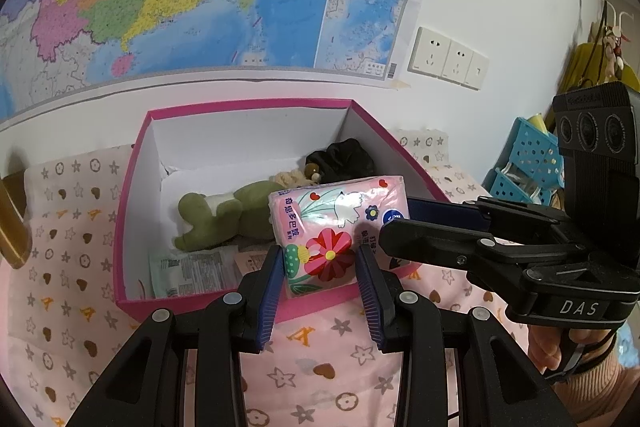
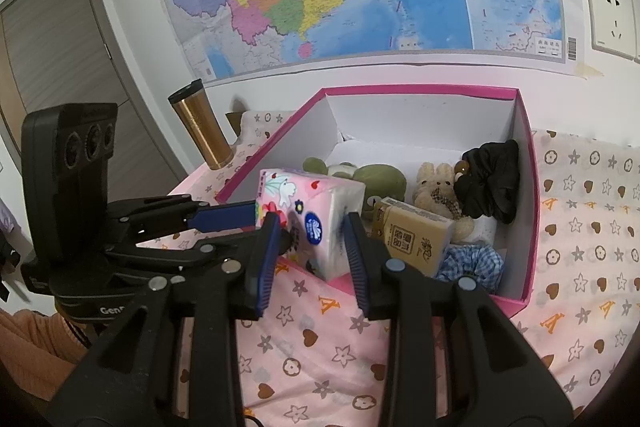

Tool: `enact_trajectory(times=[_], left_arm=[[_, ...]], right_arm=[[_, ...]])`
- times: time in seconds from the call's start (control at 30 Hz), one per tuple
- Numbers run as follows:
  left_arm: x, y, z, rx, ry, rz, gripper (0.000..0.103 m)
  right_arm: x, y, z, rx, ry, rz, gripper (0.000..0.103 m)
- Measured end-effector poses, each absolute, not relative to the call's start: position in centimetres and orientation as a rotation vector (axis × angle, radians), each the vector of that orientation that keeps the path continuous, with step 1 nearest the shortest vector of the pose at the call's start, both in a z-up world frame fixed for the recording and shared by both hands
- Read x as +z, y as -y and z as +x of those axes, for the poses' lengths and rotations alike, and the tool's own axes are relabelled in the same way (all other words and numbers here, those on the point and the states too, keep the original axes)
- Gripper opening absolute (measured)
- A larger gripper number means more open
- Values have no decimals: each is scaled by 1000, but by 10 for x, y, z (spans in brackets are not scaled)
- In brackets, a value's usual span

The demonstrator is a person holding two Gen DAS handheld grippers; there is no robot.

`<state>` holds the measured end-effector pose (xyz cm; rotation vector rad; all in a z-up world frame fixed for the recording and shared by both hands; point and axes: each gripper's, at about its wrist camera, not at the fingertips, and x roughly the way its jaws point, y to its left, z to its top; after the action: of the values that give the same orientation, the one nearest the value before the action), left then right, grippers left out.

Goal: Organize soft objects
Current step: 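Hold the pink floral pack at the box rim and ease it inward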

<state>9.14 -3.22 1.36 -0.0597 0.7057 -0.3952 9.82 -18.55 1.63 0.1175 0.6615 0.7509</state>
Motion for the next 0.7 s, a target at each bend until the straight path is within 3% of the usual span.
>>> enact_trajectory(times=[0.7], left_arm=[[12, 31, 98, -387, -711, -52, 36]], right_arm=[[16, 185, 101, 745, -661, 123, 36]])
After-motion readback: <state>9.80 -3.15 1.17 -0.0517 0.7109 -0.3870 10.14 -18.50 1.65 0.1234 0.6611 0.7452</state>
